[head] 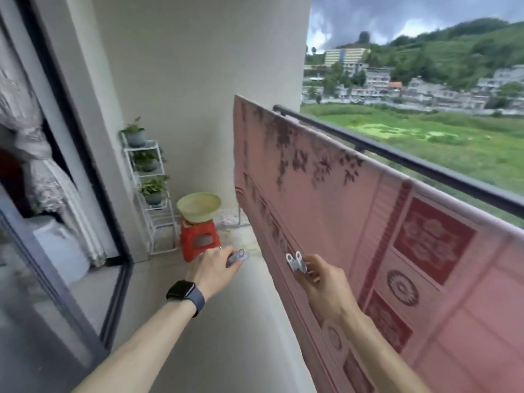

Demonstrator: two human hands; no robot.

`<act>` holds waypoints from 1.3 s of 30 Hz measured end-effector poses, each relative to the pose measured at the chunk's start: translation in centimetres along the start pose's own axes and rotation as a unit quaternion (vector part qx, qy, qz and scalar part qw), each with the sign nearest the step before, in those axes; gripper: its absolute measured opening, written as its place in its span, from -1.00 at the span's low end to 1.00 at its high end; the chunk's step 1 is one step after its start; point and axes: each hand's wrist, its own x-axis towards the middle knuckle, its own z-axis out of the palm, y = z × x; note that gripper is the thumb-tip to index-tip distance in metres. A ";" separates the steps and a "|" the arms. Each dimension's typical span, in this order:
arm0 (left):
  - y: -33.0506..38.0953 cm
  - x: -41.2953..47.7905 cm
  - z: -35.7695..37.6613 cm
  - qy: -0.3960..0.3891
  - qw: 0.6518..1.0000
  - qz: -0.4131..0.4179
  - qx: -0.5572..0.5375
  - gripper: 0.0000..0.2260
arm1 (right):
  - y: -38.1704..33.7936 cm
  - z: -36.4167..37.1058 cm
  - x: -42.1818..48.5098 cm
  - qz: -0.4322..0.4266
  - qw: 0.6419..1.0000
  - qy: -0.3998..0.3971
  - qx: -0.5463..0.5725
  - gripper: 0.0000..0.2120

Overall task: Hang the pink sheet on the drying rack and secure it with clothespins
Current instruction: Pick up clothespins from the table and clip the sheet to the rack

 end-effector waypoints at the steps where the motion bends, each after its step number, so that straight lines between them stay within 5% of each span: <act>1: -0.5 2.0 0.3 0.002 1.000 -0.006 0.000 -0.74 | 0.3 0.5 2.4 -0.002 1.000 -0.003 0.016 -0.84; 15: -15.5 27.2 3.6 0.027 0.992 -0.125 -0.012 -0.84 | 1.2 14.7 34.1 -0.041 0.995 -0.091 0.004 -0.84; 28: -34.1 56.2 5.8 0.000 0.995 -0.082 -0.056 -0.82 | -1.2 28.4 62.1 0.011 0.995 -0.078 -0.054 -0.80; 39: -42.9 81.0 15.5 -0.046 0.994 -0.062 -0.082 -0.85 | 5.1 38.6 85.7 0.039 0.994 -0.096 -0.022 -0.79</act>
